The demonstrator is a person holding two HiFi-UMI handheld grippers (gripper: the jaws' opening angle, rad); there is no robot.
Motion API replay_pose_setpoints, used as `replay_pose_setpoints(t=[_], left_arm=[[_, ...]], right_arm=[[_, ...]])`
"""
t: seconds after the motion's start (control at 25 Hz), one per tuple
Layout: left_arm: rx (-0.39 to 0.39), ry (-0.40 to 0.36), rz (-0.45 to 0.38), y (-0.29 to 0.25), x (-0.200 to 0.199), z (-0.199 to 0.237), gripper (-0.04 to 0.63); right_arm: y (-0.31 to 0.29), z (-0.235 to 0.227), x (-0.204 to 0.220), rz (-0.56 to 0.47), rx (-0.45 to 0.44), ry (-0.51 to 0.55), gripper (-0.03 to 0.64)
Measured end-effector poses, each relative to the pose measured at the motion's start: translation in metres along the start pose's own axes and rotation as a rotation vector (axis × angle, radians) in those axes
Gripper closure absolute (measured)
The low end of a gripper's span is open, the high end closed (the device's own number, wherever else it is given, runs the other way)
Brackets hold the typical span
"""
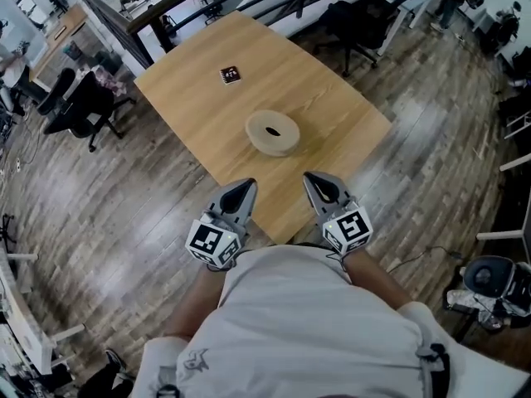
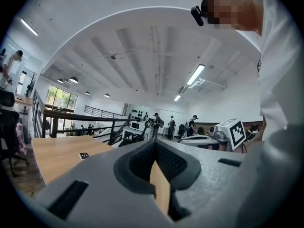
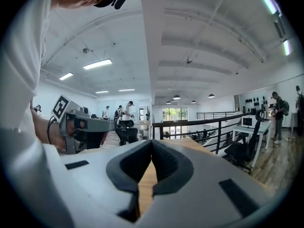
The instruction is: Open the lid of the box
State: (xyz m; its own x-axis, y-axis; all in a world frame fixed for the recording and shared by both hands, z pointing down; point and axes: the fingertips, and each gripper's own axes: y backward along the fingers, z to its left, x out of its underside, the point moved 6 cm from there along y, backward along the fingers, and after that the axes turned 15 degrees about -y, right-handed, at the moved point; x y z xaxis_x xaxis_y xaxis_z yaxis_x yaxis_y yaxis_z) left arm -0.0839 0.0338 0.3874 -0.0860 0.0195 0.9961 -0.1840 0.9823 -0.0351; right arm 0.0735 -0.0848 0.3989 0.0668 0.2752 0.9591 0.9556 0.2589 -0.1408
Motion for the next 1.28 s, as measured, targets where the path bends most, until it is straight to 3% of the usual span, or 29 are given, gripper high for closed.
replay_pose_setpoints(t=[0.44,0.92,1.28], left_arm=[[0.163,-0.015,0.021,-0.058,0.000,0.001,0.589],[0.366,-0.024,0.070,-0.109,0.022,0.046,0.589],[0.497,-0.015,0.124,-0.129,0.048,0.083,0.589]], right_arm=[[0.018,-0.029,-0.002,-0.011,0.126,-0.034,0.611],[0.001,-0.046,0.005,-0.004,0.332,-0.124,0.611],[-0.038,-0.045,0.013,0.010,0.427,-0.168,0.611]])
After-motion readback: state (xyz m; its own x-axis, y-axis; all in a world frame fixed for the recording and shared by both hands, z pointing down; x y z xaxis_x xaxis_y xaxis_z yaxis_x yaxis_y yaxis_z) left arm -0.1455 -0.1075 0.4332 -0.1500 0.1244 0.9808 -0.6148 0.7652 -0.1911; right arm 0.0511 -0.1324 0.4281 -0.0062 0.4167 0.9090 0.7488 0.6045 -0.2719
